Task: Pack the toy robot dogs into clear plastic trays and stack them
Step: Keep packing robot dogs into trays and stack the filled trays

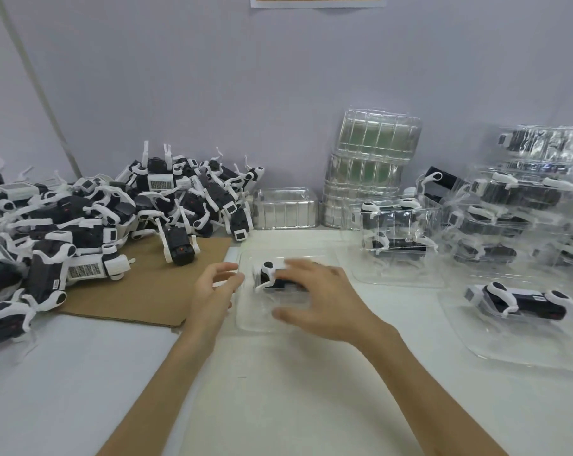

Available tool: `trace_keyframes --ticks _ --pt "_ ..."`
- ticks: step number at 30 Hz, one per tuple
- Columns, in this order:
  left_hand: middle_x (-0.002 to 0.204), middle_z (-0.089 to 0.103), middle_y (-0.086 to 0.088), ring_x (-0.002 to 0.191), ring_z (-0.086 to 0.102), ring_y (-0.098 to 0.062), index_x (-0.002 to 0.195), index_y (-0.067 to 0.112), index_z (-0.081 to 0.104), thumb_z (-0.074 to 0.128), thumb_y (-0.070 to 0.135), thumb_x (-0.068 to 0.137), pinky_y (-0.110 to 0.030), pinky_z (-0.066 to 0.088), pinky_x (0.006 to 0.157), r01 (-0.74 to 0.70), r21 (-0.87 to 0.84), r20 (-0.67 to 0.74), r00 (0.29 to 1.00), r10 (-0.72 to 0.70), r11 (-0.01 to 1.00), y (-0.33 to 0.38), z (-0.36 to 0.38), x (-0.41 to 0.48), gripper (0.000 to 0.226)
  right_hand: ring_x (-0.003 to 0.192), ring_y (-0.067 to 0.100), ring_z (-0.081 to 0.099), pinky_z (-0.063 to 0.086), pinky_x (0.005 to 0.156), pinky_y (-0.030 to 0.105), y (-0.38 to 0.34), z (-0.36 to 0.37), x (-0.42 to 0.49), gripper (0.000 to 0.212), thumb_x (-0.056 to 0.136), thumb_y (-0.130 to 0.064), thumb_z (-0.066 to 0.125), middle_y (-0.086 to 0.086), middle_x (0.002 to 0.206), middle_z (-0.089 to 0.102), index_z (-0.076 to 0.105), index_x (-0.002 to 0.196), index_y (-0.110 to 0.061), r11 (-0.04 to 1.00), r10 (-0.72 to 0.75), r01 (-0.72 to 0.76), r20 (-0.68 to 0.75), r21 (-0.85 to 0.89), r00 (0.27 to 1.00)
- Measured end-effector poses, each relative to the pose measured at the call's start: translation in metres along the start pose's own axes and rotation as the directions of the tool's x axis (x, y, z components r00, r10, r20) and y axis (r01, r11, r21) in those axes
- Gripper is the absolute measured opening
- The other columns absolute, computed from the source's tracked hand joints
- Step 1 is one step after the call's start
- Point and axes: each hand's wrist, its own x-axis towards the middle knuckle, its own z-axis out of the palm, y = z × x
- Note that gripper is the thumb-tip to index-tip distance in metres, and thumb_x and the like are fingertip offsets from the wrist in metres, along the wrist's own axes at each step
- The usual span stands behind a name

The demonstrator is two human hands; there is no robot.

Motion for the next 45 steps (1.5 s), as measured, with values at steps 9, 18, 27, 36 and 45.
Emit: trace_keyframes --ticks 9,18,27,36,45 --pt "0.101 0.061 0.003 0.103 0.056 -0.02 0.109 0.016 0.064 0.057 0.013 0.096 -0.04 0.045 0.093 0.022 0.01 -0.178 0.984 -0.02 1.0 0.0 -0.005 0.003 0.015 0.124 0.008 0.048 0.018 0.103 0.03 0.006 0.023 0.037 0.043 0.096 -0.018 0.052 -0.017 0.125 0.064 0.056 0.132 -0.041 0.976 -0.106 0.104 0.002 -0.19 0.994" --pt "0.103 0.061 0.002 0.094 0.057 -0.018 0.105 0.019 0.063 0.055 0.011 0.096 -0.038 0.045 0.085 0.038 -0.028 -0.205 0.978 -0.043 0.999 0.0 -0.007 0.006 0.015 0.12 0.016 0.052 0.025 0.095 0.034 0.026 0.021 0.083 0.054 0.095 -0.004 0.041 -0.011 0.131 0.061 0.052 0.137 -0.036 0.974 0.039 -0.029 0.04 -0.226 0.998" --pt "0.117 0.059 -0.003 0.101 0.06 -0.022 0.096 0.03 0.061 0.055 0.011 0.093 -0.036 0.045 0.078 0.028 0.032 -0.153 0.988 -0.023 0.999 0.004 -0.005 0.001 0.02 0.127 0.014 0.05 0.029 0.105 0.038 0.066 0.0 0.077 0.056 0.096 -0.006 0.039 -0.024 0.132 0.06 0.052 0.137 -0.042 0.967 0.187 -0.177 0.036 -0.184 0.982" --pt "0.111 0.059 0.001 0.089 0.062 -0.014 0.094 0.028 0.06 0.056 0.009 0.093 -0.029 0.044 0.075 -0.066 0.259 -0.001 0.998 0.069 0.964 -0.005 0.008 -0.012 0.02 0.108 0.014 0.06 0.046 0.088 0.029 0.056 -0.012 0.121 0.028 0.092 -0.01 0.055 -0.004 0.117 0.067 0.069 0.114 -0.022 0.92 0.342 -0.298 -0.15 0.253 0.928" --pt "0.113 0.039 0.024 0.106 0.043 0.002 0.098 0.045 0.047 0.051 0.033 0.095 -0.024 0.026 0.084 -0.272 0.701 0.204 0.962 0.18 0.66 -0.014 0.02 -0.014 0.013 0.108 0.019 0.062 0.05 0.097 0.037 0.08 -0.01 0.227 0.025 0.095 -0.023 0.06 0.0 0.12 0.069 0.068 0.119 -0.018 0.951 0.306 -0.301 -0.094 0.069 0.947"
